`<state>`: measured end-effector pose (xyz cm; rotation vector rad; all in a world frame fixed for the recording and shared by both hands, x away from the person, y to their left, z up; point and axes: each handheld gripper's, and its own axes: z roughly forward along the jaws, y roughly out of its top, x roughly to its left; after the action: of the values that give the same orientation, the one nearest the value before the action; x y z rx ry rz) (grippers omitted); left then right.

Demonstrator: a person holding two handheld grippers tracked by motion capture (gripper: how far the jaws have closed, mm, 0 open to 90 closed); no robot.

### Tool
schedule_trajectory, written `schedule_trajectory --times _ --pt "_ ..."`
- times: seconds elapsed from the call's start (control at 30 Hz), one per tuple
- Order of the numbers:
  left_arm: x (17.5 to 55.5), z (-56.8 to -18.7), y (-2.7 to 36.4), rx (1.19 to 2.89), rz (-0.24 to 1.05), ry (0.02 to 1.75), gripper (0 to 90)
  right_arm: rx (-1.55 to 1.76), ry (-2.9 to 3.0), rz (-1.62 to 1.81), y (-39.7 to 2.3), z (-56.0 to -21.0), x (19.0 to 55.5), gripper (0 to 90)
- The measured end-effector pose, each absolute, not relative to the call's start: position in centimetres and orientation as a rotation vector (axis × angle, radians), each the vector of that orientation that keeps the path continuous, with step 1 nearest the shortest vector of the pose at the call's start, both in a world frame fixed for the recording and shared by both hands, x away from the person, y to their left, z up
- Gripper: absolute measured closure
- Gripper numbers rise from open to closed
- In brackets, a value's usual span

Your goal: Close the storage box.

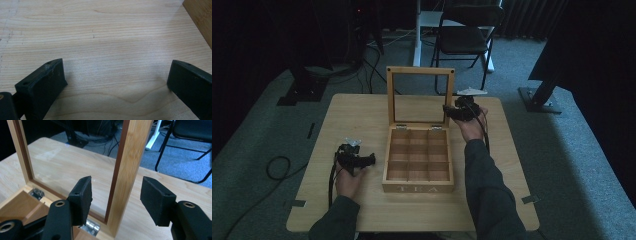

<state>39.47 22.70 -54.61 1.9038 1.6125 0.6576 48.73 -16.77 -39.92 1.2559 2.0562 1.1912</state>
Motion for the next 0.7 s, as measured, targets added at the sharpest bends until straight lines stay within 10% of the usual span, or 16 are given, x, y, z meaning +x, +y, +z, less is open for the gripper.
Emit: schedule_trajectory --times 0.7 --pt "39.5 -54.6 22.7 1.906 0.655 1.613 1.6 1.282 2.02 1.224 -15.8 -38.0 51.9 47.0"
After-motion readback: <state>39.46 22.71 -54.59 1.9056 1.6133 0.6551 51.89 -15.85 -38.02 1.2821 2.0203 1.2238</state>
